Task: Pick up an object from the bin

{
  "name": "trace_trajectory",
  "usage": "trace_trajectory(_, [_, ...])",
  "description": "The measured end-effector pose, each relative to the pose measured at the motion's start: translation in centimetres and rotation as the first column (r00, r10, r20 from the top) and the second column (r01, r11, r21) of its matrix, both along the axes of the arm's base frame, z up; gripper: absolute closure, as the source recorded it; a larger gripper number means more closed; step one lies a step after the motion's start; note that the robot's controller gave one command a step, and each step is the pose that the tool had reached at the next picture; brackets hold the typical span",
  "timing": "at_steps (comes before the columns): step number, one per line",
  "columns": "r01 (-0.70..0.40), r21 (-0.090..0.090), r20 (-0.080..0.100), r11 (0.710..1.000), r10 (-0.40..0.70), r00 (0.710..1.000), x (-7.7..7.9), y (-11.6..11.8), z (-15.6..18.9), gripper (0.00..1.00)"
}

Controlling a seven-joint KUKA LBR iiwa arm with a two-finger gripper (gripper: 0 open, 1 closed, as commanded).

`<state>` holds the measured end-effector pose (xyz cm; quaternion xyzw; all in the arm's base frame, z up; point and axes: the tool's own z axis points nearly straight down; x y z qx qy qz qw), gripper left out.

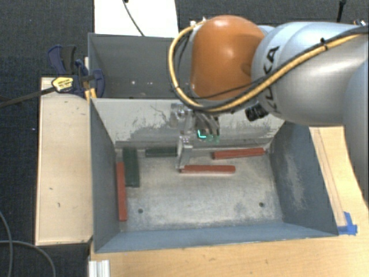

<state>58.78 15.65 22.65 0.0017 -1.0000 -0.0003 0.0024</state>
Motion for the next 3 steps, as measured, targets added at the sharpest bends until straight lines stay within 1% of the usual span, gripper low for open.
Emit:
trace_trajectory(1, [0.074, -0.003, -0.001, 0.997, -0.074, 0.997, -0.1, -7.2, -12.9, 0.00])
trace_trajectory(2, [0.102, -0.002, 0.003, 0.995, -0.102, 0.995, -0.6, -11.2, -15.8, 0.00])
trace_trajectory(3, [0.103, 0.001, 0.007, 0.995, -0.103, 0.995, -0.5, -10.9, -15.6, 1.00])
